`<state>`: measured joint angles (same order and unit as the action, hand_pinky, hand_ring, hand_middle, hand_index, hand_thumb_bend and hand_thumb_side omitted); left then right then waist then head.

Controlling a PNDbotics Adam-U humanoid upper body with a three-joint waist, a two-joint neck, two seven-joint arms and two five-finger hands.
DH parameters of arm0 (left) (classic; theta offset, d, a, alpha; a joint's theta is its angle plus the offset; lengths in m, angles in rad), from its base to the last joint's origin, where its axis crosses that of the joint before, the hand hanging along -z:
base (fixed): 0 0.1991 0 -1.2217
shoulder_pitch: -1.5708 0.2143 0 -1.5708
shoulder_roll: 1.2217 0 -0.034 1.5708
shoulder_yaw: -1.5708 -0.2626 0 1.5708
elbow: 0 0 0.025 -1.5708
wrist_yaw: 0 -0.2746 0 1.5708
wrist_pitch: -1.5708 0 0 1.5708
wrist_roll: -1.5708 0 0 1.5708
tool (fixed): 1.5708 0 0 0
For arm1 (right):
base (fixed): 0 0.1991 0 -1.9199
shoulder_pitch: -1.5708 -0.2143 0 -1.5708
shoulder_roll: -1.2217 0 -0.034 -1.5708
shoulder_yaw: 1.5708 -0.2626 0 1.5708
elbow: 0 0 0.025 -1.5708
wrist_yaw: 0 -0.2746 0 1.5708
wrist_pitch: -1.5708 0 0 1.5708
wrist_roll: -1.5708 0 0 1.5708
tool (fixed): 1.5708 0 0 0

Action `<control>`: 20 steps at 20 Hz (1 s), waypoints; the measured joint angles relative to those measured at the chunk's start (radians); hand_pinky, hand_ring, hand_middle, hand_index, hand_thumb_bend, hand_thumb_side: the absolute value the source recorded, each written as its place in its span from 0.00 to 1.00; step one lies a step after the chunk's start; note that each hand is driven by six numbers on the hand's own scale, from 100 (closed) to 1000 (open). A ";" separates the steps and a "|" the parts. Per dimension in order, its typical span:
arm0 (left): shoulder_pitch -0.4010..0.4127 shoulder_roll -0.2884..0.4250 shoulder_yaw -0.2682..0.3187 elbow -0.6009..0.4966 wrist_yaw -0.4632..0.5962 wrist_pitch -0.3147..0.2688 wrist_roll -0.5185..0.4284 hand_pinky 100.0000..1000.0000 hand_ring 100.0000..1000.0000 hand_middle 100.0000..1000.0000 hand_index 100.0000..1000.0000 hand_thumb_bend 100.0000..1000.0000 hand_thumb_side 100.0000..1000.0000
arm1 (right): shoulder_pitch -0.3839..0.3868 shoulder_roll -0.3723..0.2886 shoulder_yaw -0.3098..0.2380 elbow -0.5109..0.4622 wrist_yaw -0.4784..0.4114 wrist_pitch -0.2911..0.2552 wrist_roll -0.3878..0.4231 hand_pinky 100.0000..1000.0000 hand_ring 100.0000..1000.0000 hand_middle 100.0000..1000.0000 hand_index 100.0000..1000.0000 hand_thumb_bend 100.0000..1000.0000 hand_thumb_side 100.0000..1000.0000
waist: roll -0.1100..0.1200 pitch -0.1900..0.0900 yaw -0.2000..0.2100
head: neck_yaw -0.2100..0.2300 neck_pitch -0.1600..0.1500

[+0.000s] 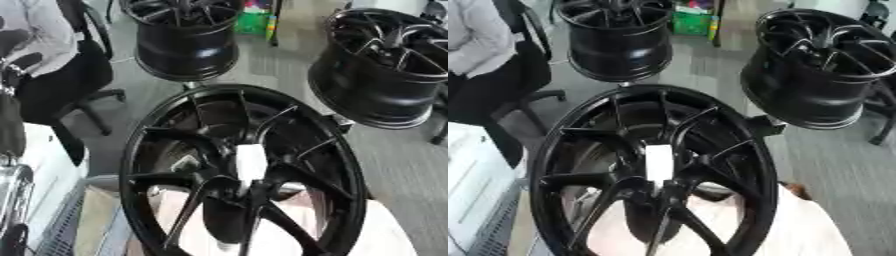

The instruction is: Pull the pin out of the wheel hub.

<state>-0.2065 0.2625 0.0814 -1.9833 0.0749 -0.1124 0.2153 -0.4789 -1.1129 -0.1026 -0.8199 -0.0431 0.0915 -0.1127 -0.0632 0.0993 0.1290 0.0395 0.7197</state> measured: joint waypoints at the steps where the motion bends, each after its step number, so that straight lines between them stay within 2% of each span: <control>1: 0.000 0.000 -0.001 0.000 0.000 0.000 -0.001 0.74 0.85 0.63 0.83 0.00 0.67 | -0.008 0.008 0.007 0.014 0.000 -0.007 -0.016 0.72 0.63 0.42 0.40 0.00 0.00 | 0.000 0.000 0.002 | 0.000 0.000; 2: -0.001 0.000 -0.003 0.000 0.000 0.000 -0.002 0.74 0.85 0.63 0.83 0.00 0.67 | -0.014 0.013 0.014 0.025 0.000 -0.011 -0.030 0.74 0.71 0.58 0.53 0.00 0.00 | 0.000 0.001 0.002 | -0.001 0.000; 3: -0.001 0.000 -0.004 0.000 0.000 -0.001 -0.003 0.74 0.85 0.63 0.83 0.00 0.67 | -0.018 0.018 0.021 0.036 0.000 -0.013 -0.040 0.75 0.72 0.61 0.56 0.00 0.00 | -0.001 0.001 0.003 | -0.002 0.000; 4: -0.002 0.000 -0.004 0.000 0.000 -0.001 -0.003 0.74 0.85 0.63 0.83 0.00 0.67 | -0.021 0.021 0.029 0.046 0.002 -0.014 -0.044 0.80 0.82 0.81 0.77 0.02 0.15 | -0.001 0.001 0.004 | -0.004 0.000; 5: -0.004 0.000 -0.004 0.000 0.000 -0.001 -0.003 0.74 0.85 0.63 0.83 0.00 0.67 | -0.022 0.023 0.037 0.054 0.007 -0.014 -0.044 0.82 0.87 0.86 0.82 0.00 0.28 | -0.001 0.001 0.007 | -0.004 0.000; 6: -0.005 0.000 -0.004 0.000 0.000 -0.001 -0.003 0.74 0.85 0.63 0.83 0.00 0.67 | -0.023 0.025 0.045 0.061 0.015 -0.015 -0.041 0.82 0.88 0.88 0.84 0.00 0.33 | -0.002 0.001 0.008 | -0.005 0.000; 9: -0.005 0.000 -0.004 0.000 0.001 -0.001 -0.004 0.74 0.85 0.63 0.83 0.00 0.67 | -0.032 0.026 0.053 0.076 0.053 -0.015 -0.032 0.82 0.87 0.88 0.85 0.00 0.37 | -0.003 0.001 0.008 | -0.007 0.000; 14: -0.005 0.000 -0.004 0.000 0.001 0.000 -0.005 0.74 0.85 0.63 0.83 0.00 0.67 | -0.049 0.028 0.045 0.085 0.105 -0.009 -0.027 0.82 0.86 0.86 0.84 0.00 0.36 | -0.003 0.001 0.007 | -0.007 0.000; 20: -0.005 0.000 -0.004 0.000 0.001 0.001 -0.006 0.74 0.86 0.63 0.83 0.00 0.67 | -0.050 0.032 0.041 0.086 0.121 -0.006 -0.027 0.82 0.86 0.86 0.83 0.00 0.35 | -0.003 0.001 0.007 | -0.004 0.000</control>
<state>-0.2118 0.2624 0.0775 -1.9833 0.0755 -0.1117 0.2097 -0.5286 -1.0811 -0.0619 -0.7334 0.0778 0.0856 -0.1392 -0.0660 0.1004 0.1357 0.0357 0.7199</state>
